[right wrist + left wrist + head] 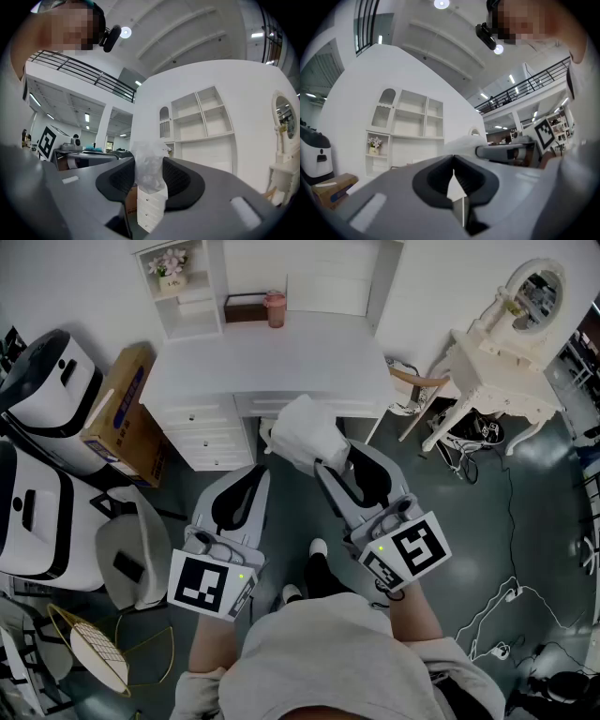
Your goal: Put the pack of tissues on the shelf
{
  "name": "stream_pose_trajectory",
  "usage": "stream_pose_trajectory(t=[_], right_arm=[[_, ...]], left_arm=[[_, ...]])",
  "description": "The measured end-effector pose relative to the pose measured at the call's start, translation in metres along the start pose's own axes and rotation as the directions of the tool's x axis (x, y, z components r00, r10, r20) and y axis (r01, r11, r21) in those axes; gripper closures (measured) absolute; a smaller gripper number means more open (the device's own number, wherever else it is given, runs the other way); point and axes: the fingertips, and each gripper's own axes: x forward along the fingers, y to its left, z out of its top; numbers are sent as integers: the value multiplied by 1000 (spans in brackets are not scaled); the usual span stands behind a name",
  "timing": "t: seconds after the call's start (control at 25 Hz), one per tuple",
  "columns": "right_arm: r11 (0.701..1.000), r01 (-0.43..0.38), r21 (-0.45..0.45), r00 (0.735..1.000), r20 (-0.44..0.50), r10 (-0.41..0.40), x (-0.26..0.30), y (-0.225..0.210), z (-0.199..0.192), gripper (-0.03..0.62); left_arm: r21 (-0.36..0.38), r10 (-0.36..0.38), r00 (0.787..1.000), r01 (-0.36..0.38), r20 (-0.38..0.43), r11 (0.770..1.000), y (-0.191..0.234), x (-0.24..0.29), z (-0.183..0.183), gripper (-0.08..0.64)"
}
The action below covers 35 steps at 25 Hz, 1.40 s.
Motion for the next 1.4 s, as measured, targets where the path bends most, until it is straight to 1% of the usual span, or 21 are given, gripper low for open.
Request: stream_pose_trajectory(t=[0.36, 0.72, 1.0, 1.2, 1.4], right_arm=[[1000, -4, 4, 1000, 4, 4, 2, 0, -1, 423], [1000, -8, 17, 1000, -5, 8, 23, -20, -7, 423], [999, -20, 29, 1000, -3, 20, 53, -54, -8, 423], [999, -35, -12, 999, -33, 35, 84, -83, -7, 422], [997, -78, -27, 996, -36, 77, 110, -110, -4, 423]], left_arm=[[1, 10, 1000, -10, 2, 1000, 5, 0, 0, 558], [-21, 32, 999, -32, -9, 999, 23, 23, -9, 558], [-35, 50, 999, -51, -8, 998, 46, 62, -13, 558], [-21, 66, 998, -66, 2, 998, 68, 100, -10, 558], [-20, 71, 997, -71, 13, 997, 82, 136, -6, 560]])
